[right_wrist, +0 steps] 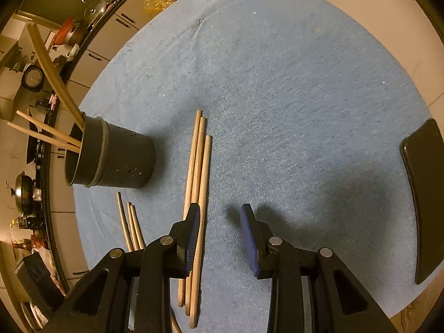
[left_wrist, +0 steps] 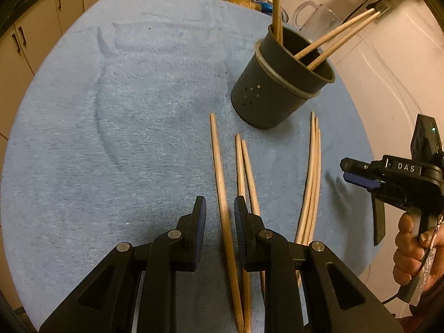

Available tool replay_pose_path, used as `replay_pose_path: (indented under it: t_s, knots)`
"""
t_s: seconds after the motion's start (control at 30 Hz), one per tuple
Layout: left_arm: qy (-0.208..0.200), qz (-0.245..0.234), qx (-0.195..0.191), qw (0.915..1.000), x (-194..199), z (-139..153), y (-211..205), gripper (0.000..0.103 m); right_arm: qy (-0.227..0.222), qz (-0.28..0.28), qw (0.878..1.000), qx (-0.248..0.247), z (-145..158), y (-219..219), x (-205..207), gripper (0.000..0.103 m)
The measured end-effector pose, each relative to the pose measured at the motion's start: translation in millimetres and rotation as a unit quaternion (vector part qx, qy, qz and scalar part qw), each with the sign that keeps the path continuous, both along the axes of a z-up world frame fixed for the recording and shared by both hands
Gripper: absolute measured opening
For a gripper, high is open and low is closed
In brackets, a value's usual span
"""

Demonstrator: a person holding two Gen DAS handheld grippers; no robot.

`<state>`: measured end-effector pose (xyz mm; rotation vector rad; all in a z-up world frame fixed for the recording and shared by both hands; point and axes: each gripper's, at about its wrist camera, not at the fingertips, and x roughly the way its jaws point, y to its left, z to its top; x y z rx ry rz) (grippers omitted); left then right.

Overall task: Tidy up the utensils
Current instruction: 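Move both open tools back toward the remaining chopsticks on the towel, then close the left tool on a chopstick while the right tool grasps another chopstick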

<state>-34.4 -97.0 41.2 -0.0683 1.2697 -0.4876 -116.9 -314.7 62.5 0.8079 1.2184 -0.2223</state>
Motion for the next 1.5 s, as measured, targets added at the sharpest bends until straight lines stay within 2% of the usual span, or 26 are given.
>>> replay_pose_path:
  t_s: [0.13, 0.5, 0.67, 0.8, 0.9, 0.93, 1.07, 1.13, 1.27, 1.5]
  knots:
    - [0.006, -0.006, 0.011, 0.9999, 9, -8, -11, 0.019, 0.005, 0.009, 1.0, -0.003, -4, 0, 15, 0.032]
    - [0.007, -0.007, 0.033, 0.9994, 29, -14, -30, 0.019, 0.033, 0.039, 0.998, -0.025, -17, 6, 50, 0.017]
    - [0.004, -0.007, 0.041, 0.9991, 36, -15, -36, 0.018, 0.051, 0.053, 0.996, -0.053, -21, 14, 63, 0.012]
    - [0.001, -0.009, 0.044, 0.999, 43, -14, -42, 0.018, 0.075, 0.083, 0.988, -0.104, -19, 28, 80, 0.012]
    - [-0.002, -0.005, 0.046, 0.9989, 45, -13, -39, 0.006, 0.085, 0.102, 0.983, -0.13, -18, 34, 88, 0.01]
    - [0.0, -0.005, 0.04, 0.9992, 46, -13, -36, 0.006, 0.085, 0.106, 0.982, -0.132, -18, 35, 88, 0.01]
    - [0.001, 0.0, 0.017, 0.9999, 38, -11, -22, 0.006, 0.071, 0.101, 0.985, -0.117, -17, 28, 80, 0.006]
    - [-0.006, 0.002, 0.011, 0.9999, 32, -8, -20, 0.006, 0.048, 0.089, 0.991, -0.092, -14, 24, 71, 0.006]
    - [-0.031, 0.01, -0.009, 0.9994, 20, 5, -8, 0.006, 0.003, 0.076, 0.994, -0.075, 1, 24, 51, 0.006]
    - [-0.072, 0.023, -0.032, 0.9966, 5, 42, 6, 0.006, -0.094, 0.081, 0.987, -0.106, 52, 36, 18, 0.006]
